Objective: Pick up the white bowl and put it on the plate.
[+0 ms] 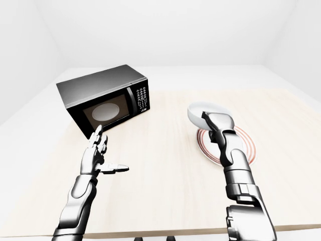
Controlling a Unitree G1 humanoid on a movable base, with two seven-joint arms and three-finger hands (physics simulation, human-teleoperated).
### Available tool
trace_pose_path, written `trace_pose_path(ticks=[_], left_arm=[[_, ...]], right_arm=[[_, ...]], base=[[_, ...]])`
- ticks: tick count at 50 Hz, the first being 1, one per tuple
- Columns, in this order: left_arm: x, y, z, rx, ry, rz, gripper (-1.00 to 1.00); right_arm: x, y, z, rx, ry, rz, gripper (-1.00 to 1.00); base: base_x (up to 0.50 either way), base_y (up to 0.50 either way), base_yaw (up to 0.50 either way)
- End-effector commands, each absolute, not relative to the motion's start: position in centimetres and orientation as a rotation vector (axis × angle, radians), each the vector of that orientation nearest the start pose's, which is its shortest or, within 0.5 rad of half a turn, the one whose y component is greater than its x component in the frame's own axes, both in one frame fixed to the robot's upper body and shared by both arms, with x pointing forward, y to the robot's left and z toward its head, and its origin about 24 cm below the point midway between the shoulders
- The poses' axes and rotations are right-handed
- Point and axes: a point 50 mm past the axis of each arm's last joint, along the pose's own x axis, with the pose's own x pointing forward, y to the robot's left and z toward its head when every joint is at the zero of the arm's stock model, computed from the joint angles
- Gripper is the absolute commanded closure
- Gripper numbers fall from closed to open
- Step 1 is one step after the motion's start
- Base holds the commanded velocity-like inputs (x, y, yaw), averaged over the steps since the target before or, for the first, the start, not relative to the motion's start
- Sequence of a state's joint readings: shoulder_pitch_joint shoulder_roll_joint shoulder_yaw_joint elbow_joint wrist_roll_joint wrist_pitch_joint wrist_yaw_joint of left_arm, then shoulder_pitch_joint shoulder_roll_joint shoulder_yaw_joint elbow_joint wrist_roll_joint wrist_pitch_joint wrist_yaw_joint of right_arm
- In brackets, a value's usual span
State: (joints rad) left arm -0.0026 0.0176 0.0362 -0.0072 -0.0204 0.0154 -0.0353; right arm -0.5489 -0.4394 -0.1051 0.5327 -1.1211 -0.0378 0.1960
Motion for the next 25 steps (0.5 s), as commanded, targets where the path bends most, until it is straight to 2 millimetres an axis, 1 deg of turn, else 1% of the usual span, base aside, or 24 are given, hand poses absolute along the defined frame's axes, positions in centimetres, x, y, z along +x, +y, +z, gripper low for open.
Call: trace_pose_path(ticks=[1,12,15,25], left_arm=[[25.4,15.9,4.2,-0.003,0.005,0.000,-1.00],[25.4,15.9,4.2,-0.003,0.005,0.000,-1.00],[25.4,15.9,4.2,-0.003,0.005,0.000,-1.00],[25.4,15.9,4.2,-0.003,0.005,0.000,-1.00]], right_arm=[[34.8,-26.9,10.7,-1.479,0.178,-0.060,1.00],[34.4,-28.1,10.2,-1.462,0.219,-0.074,1.00],[34.3,-28.4,9.9,-1.462,0.231,-0.078,1.00],[33.9,-29.2,9.7,-1.459,0.253,-0.091,1.00]], base=[[0.00,0.00,0.00],[0.00,0.00,0.00],[0.00,0.00,0.00],[0.00,0.00,0.00]])
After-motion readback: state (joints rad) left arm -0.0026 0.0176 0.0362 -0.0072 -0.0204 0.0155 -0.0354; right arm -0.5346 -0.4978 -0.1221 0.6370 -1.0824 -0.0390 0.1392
